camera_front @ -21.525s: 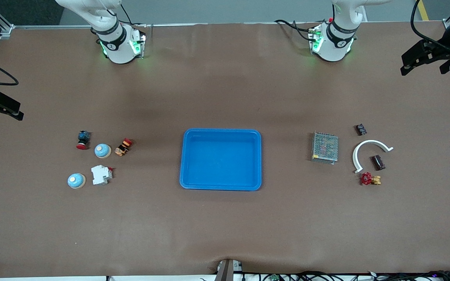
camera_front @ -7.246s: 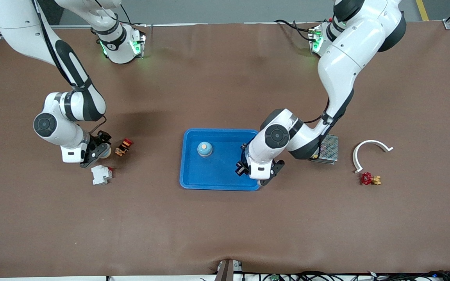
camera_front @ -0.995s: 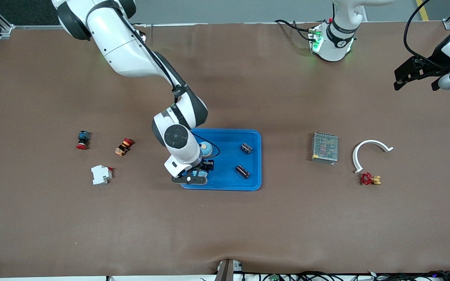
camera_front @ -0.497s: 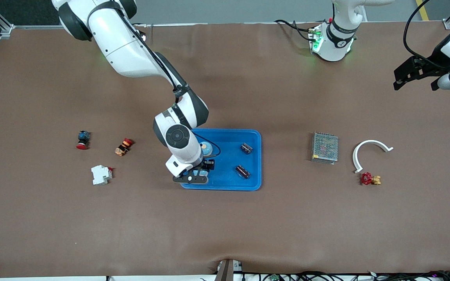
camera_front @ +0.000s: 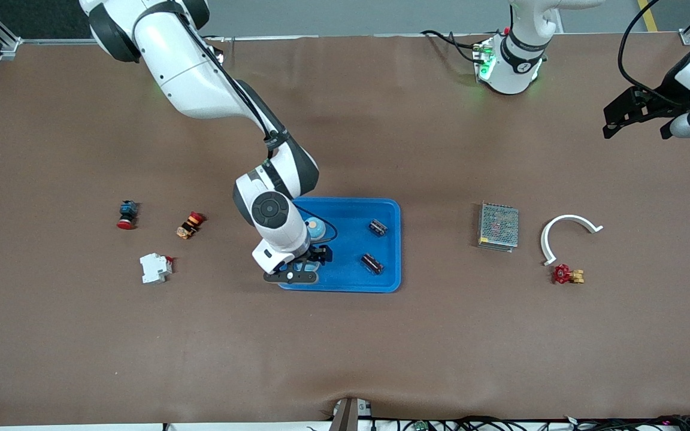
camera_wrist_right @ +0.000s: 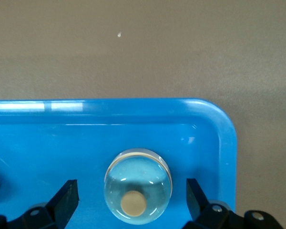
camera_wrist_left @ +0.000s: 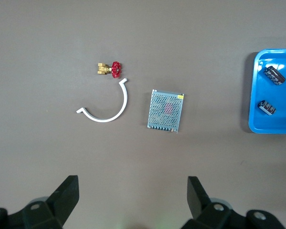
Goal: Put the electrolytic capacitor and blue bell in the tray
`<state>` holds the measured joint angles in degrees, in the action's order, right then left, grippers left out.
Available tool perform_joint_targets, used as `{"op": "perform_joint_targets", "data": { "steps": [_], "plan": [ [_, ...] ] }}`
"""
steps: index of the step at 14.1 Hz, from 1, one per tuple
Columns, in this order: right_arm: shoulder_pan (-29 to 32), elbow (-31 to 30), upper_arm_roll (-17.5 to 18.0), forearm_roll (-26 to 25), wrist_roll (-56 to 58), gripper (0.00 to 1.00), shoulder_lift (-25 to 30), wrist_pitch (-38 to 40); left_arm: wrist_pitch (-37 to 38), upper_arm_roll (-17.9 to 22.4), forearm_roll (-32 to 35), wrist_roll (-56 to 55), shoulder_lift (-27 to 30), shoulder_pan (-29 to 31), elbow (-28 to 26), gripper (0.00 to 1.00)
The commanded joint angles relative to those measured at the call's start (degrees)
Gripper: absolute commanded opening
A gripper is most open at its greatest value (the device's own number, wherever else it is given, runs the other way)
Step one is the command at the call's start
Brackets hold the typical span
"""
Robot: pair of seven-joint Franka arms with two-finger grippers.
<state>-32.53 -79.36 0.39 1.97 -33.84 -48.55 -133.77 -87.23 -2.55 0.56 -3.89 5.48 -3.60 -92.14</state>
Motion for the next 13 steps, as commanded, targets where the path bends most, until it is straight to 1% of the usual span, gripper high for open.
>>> {"op": "perform_joint_targets", "data": {
  "steps": [1,5,8,11,13],
  "plan": [
    [0.36,0.43,0.22,0.49,1.58,1.0,2.57,2.88,-0.13,0.0,-0.91,1.25,1.2,0.09,-0.76,1.0],
    [0.71,0.52,0.22,0.84,4.65,1.0,9.42,11.57,-0.13,0.0,-0.73,1.25,1.46,0.09,-0.76,1.0],
    [2.12,0.17,0.22,0.93,9.22,1.0,16.27,21.41,0.04,0.0,-0.56,0.73,1.46,0.26,-0.76,1.0],
    [3.53,-0.36,0.22,0.93,11.25,1.0,22.34,30.2,0.04,0.0,-0.47,0.29,1.55,0.26,-0.76,1.0],
    [3.88,-0.36,0.22,0.93,11.34,1.0,25.33,33.56,0.13,0.0,-0.47,0.29,1.55,0.26,-0.76,1.0]
  ]
}}
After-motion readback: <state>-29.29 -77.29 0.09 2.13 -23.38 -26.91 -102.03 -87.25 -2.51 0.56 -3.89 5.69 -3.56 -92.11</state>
